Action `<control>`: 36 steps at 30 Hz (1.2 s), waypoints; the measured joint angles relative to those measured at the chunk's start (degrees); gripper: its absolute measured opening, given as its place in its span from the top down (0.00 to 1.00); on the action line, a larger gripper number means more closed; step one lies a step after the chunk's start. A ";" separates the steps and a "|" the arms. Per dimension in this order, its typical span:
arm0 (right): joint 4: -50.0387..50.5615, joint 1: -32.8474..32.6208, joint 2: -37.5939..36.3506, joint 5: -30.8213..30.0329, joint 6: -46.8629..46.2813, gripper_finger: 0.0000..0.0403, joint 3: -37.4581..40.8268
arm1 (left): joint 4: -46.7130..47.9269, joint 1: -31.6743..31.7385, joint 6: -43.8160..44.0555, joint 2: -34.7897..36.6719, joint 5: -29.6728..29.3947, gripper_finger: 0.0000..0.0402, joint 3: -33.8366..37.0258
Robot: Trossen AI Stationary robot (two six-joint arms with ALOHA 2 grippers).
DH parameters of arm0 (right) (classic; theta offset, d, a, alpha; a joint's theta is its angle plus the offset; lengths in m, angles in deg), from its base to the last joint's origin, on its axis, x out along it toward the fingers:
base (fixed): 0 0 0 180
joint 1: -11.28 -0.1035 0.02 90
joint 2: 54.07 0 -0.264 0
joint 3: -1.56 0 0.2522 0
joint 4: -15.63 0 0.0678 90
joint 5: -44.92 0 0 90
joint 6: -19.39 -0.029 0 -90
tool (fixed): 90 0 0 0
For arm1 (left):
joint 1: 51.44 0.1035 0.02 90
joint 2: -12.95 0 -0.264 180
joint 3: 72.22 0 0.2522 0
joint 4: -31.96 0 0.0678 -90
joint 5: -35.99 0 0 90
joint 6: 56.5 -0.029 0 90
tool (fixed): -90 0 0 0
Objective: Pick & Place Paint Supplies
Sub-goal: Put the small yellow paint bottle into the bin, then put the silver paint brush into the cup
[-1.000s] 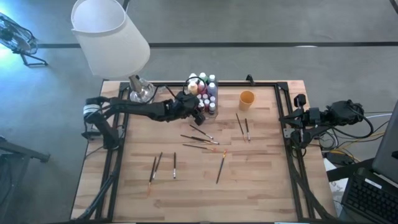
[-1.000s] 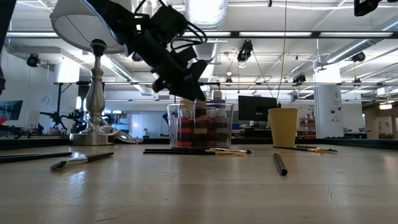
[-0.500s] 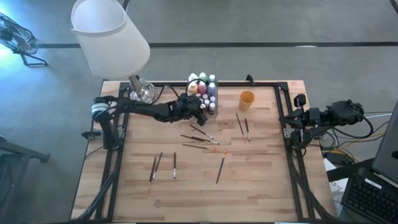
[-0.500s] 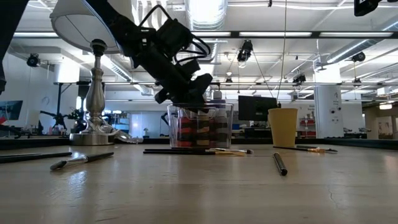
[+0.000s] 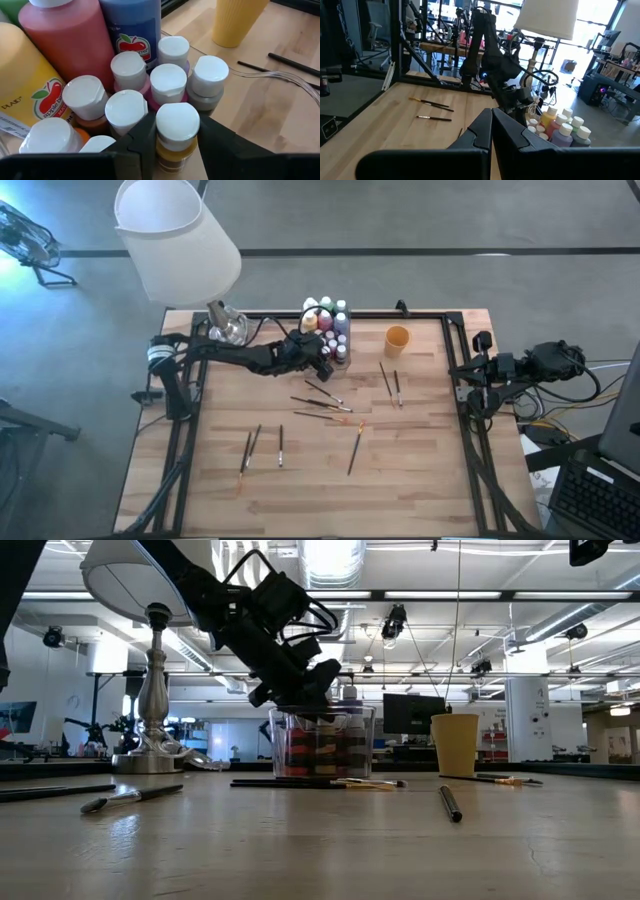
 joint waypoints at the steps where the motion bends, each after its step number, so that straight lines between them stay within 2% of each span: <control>1: 0.01 -0.01 0.00 0.00 0.00 0.98 0.00 | 0.03 0.01 -0.03 0.00 0.00 0.67 0.00; 11: 0.02 0.00 0.00 0.00 0.00 0.98 0.00 | 0.12 0.26 -0.60 0.16 -0.28 0.54 0.07; 29: 0.00 -0.01 0.00 0.00 0.00 0.98 0.00 | 0.99 0.24 -2.80 1.06 2.35 0.54 -4.07; 36: 0.00 0.00 0.00 0.00 0.00 0.98 0.00 | 9.76 0.22 -4.39 4.19 2.63 0.53 -9.49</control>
